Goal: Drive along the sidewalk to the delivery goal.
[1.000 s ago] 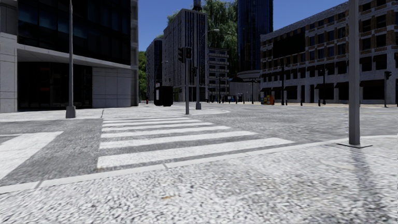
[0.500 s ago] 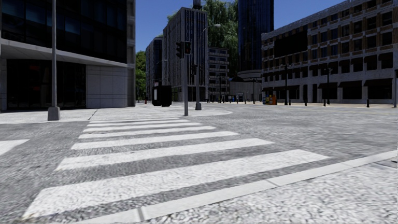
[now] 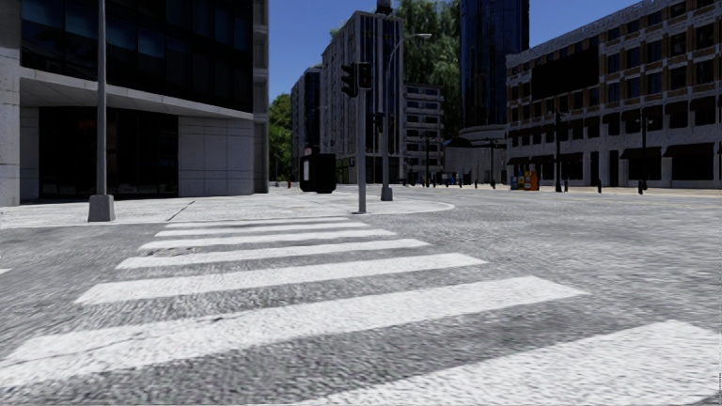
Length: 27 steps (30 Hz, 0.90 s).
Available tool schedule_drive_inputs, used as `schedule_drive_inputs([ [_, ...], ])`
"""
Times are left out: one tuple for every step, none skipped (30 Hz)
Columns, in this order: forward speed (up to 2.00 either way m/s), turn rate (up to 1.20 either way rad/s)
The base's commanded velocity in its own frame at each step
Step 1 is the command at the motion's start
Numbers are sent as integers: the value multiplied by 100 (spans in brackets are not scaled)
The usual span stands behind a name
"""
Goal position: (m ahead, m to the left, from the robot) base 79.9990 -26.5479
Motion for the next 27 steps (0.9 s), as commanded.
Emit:
schedule_drive_inputs([
  [200,40],
  [200,40],
  [200,40],
  [200,40],
  [200,40],
  [200,40],
  [200,40],
  [200,40],
  [200,40],
  [200,40],
  [200,40],
  [200,40],
  [200,40],
  [200,40],
  [200,40],
  [200,40],
  [200,40],
  [200,40],
  [200,40],
  [200,40],
  [200,40],
  [200,40],
  [200,40],
  [200,40],
  [200,40],
  [200,40],
  [200,40],
])
